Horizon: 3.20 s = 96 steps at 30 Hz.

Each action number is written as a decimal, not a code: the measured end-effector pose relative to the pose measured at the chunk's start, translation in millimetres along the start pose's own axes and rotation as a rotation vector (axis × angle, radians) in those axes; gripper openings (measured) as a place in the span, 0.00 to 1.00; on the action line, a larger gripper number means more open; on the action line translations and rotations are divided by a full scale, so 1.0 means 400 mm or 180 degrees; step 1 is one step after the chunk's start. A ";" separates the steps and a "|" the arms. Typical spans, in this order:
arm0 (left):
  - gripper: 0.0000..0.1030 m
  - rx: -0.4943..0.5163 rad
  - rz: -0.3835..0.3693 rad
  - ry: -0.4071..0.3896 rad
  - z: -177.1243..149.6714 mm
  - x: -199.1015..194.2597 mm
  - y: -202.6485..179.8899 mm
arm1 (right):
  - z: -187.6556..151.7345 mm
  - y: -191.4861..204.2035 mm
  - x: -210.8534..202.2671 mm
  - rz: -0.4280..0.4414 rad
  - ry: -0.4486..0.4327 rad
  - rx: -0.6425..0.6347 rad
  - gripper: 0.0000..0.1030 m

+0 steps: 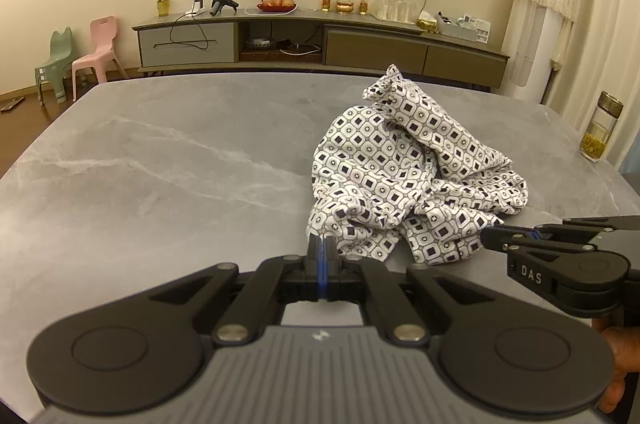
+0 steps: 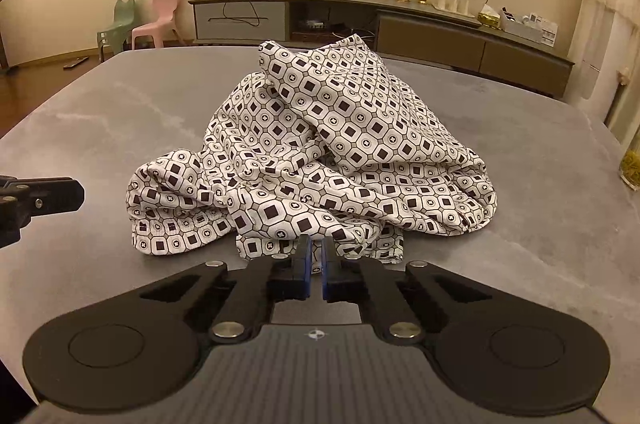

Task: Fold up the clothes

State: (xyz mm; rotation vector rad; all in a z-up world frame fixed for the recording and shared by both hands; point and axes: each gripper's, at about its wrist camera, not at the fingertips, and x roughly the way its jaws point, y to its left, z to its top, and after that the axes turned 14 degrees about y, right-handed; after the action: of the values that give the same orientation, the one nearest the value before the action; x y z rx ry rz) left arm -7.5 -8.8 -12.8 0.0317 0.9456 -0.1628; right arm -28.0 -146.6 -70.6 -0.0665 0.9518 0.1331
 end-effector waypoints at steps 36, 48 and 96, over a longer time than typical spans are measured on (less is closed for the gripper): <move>0.13 -0.0016 -0.0088 -0.0089 0.212 0.209 -0.027 | 0.096 -0.234 0.112 -0.0216 -0.0192 0.0138 0.75; 0.07 -0.0253 -0.0178 -0.0685 0.334 0.052 0.188 | 0.196 -0.268 0.006 -0.0173 -0.0751 0.0241 0.04; 0.17 -0.0297 0.0175 -0.1020 0.518 0.075 0.345 | 0.342 -0.244 0.123 -0.0367 -0.0062 -0.0044 0.08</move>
State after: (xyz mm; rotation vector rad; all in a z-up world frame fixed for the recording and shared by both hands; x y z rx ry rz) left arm 197.7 103.5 78.2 -0.0531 0.6307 -0.0696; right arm 124.6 -223.1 -31.8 -0.1323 0.9254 0.0340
